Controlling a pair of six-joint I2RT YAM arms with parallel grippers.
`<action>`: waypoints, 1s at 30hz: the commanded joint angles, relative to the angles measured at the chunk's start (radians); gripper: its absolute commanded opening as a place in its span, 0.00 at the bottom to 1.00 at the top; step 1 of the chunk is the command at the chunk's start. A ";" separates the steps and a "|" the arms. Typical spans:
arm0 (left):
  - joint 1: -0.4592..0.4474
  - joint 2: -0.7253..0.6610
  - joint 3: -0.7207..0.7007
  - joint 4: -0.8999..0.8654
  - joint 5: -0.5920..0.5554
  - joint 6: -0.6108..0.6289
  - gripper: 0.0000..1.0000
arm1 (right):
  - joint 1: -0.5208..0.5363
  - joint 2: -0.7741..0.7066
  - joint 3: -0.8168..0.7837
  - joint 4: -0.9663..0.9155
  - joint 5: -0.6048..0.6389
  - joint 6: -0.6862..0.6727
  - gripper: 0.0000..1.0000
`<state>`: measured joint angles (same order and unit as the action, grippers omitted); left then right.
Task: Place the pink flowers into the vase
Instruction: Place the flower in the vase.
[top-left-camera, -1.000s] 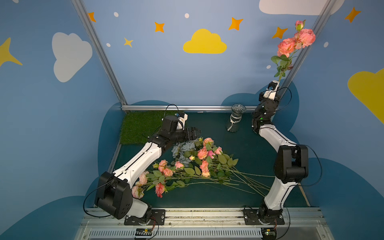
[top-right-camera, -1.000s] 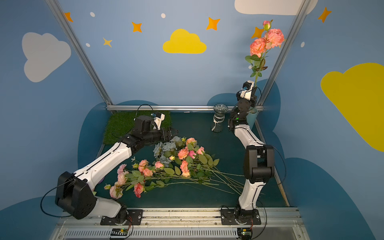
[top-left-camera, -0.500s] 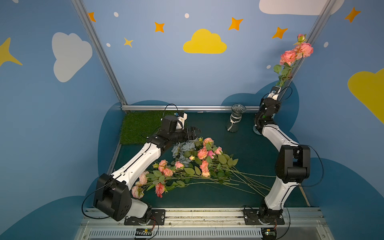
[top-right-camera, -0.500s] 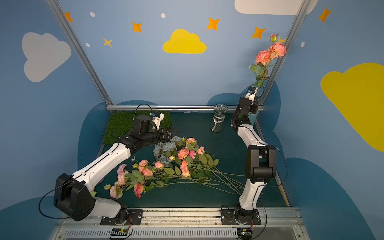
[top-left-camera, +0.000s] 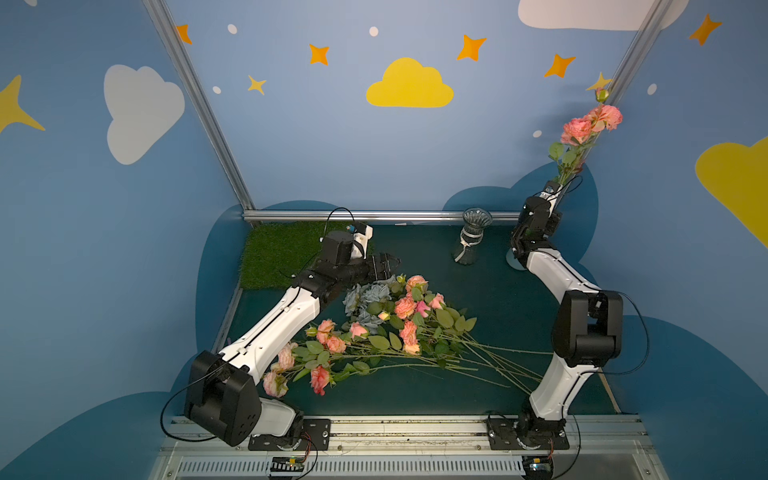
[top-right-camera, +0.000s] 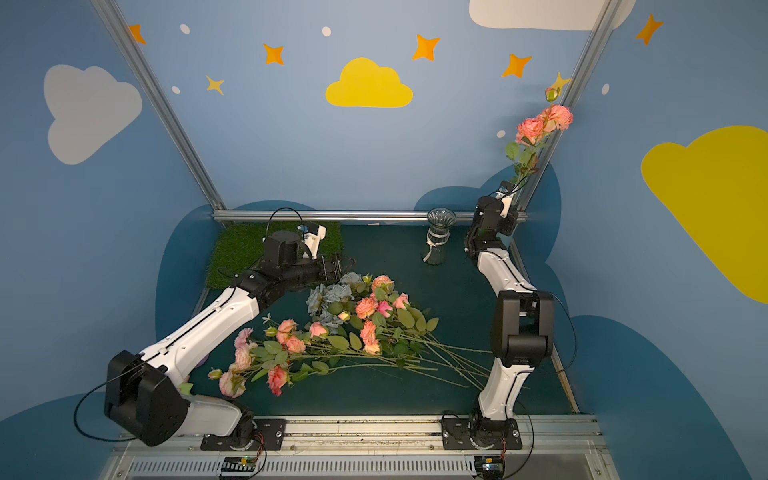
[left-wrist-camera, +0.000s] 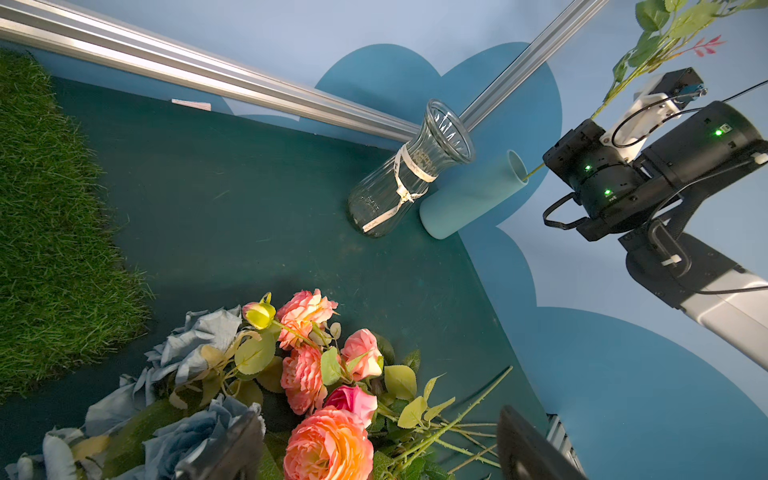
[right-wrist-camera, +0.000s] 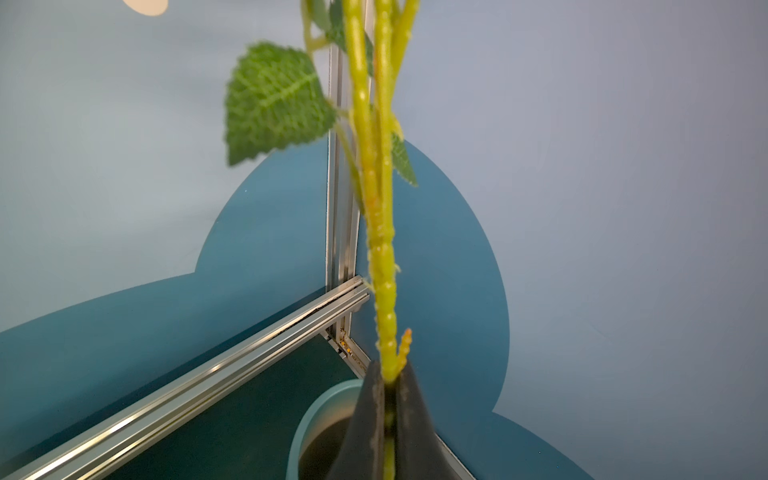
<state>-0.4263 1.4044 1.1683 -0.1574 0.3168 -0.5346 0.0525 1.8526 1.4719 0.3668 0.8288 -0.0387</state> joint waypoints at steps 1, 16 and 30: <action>0.001 -0.024 -0.009 -0.003 -0.006 0.018 0.89 | -0.008 -0.013 0.020 -0.051 0.010 0.039 0.00; 0.008 -0.027 -0.010 -0.002 -0.019 0.019 0.89 | -0.021 0.029 0.028 -0.143 -0.011 0.120 0.00; 0.014 -0.035 -0.003 -0.011 -0.016 0.018 0.89 | -0.023 0.066 0.043 -0.219 -0.048 0.185 0.00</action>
<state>-0.4179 1.3994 1.1683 -0.1654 0.3012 -0.5274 0.0315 1.8931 1.4830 0.2077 0.7860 0.1261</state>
